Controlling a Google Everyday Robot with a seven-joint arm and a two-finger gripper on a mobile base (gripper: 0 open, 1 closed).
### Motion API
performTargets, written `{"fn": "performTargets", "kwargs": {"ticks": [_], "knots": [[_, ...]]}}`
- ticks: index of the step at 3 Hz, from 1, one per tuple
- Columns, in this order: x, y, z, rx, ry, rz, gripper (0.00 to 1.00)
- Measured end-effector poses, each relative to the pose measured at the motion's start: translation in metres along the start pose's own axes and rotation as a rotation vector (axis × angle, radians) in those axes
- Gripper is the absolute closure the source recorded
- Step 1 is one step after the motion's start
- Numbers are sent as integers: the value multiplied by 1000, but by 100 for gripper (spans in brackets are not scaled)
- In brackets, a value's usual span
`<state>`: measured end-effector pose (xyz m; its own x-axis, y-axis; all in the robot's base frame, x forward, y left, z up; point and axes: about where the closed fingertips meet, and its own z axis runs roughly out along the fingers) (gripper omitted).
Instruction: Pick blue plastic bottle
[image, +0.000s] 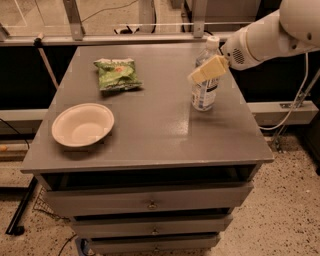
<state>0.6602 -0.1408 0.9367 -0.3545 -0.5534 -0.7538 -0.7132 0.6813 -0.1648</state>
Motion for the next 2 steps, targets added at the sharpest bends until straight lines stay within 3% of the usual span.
{"fn": "performTargets", "kwargs": {"ticks": [2], "knots": [[-9, 14, -4, -14, 16, -12, 61]]}}
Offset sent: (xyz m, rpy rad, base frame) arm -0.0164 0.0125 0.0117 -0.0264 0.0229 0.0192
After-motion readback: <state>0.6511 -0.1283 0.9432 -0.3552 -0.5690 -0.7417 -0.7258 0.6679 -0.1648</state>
